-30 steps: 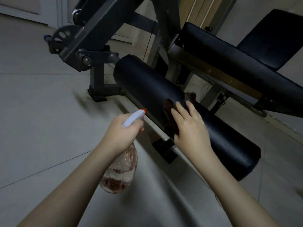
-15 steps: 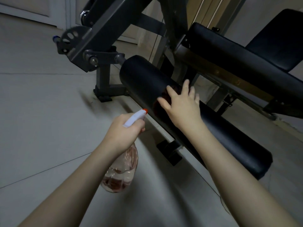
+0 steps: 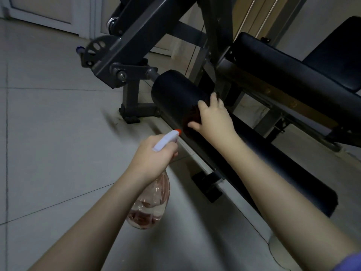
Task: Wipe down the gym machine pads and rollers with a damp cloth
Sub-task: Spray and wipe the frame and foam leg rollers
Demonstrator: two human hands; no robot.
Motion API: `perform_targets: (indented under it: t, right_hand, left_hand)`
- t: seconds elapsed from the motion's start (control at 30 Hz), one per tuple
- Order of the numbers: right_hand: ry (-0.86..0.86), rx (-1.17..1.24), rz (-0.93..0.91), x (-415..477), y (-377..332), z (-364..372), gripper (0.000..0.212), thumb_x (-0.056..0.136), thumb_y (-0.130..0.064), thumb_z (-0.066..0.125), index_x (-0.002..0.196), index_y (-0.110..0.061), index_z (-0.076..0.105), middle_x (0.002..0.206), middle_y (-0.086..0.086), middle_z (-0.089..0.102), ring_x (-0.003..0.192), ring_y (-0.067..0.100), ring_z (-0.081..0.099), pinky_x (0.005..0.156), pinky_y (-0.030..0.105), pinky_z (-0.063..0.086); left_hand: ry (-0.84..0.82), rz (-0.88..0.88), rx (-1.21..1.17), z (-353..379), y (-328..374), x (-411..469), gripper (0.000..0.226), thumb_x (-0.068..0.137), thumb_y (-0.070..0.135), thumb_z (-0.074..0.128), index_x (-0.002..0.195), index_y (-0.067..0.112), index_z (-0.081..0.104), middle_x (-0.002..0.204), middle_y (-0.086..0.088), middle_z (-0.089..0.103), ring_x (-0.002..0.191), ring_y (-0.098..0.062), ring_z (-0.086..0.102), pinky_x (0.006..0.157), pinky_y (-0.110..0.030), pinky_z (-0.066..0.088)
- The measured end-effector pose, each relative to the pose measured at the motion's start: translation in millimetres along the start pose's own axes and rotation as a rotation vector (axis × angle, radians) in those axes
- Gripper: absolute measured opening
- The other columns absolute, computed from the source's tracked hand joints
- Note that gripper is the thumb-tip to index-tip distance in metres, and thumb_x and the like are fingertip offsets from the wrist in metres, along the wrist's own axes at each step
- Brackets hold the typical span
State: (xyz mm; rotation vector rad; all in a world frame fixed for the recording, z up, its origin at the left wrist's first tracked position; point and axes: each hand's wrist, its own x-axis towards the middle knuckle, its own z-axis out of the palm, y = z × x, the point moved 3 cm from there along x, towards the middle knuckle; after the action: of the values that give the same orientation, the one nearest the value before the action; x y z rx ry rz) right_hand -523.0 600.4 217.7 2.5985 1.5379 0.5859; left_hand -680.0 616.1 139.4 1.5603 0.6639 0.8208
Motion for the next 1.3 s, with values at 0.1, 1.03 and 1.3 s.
perform_targets:
  t: [0.1, 1.03, 1.3]
  right_hand:
    - [0.078, -0.054, -0.038, -22.1, 3.3, 9.1, 0.071, 0.089, -0.042, 0.058, 0.144, -0.01, 0.026, 0.154, 0.025, 0.009, 0.141, 0.04, 0.016, 0.114, 0.044, 0.021]
    - [-0.212, 0.482, -0.285, 114.0, 15.9, -2.1, 0.078, 0.085, -0.043, 0.064, 0.149, -0.02, 0.026, 0.157, 0.001, 0.018, 0.144, 0.022, 0.019, 0.117, 0.037, 0.018]
    - [-0.15, 0.457, -0.243, 122.7, -1.0, -2.0, 0.073, 0.088, -0.042, 0.06, 0.147, -0.014, 0.028, 0.151, 0.006, 0.032, 0.137, 0.025, 0.032, 0.11, 0.035, 0.03]
  left_hand:
    - [0.019, -0.01, -0.014, -0.4, 0.1, 1.8, 0.044, 0.074, 0.035, 0.049, 0.084, -0.006, 0.059, 0.088, -0.028, 0.062, 0.069, -0.026, 0.053, 0.063, -0.037, 0.036]
    - [0.27, -0.077, -0.028, -35.5, 17.9, 79.2, 0.03, 0.094, 0.021, 0.052, 0.082, -0.005, 0.058, 0.067, -0.007, 0.061, 0.063, -0.014, 0.055, 0.053, -0.021, 0.038]
    - [0.241, 0.016, 0.042, -51.8, 4.5, 84.3, 0.038, 0.08, 0.035, 0.048, 0.077, -0.003, 0.05, 0.071, -0.019, 0.054, 0.068, -0.019, 0.044, 0.065, -0.033, 0.031]
